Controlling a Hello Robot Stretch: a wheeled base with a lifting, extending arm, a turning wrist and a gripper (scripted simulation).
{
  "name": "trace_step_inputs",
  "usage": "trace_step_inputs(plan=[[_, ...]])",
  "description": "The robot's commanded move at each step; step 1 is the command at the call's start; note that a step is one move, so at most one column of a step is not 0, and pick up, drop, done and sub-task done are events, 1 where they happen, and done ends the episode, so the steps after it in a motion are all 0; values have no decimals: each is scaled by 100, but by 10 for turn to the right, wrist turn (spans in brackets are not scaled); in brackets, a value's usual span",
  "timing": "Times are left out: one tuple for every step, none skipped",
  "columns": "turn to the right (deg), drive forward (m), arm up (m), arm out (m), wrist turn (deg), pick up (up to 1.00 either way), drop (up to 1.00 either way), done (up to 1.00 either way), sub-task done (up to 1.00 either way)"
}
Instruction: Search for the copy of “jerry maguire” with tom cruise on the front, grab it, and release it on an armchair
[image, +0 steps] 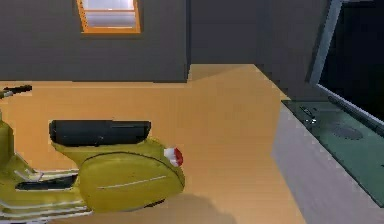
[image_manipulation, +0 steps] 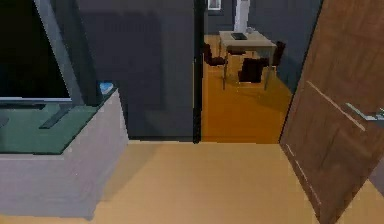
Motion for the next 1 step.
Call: trace_step_inputs(plan=[[210, 0, 0, 0, 0, 0, 0, 0, 0]])
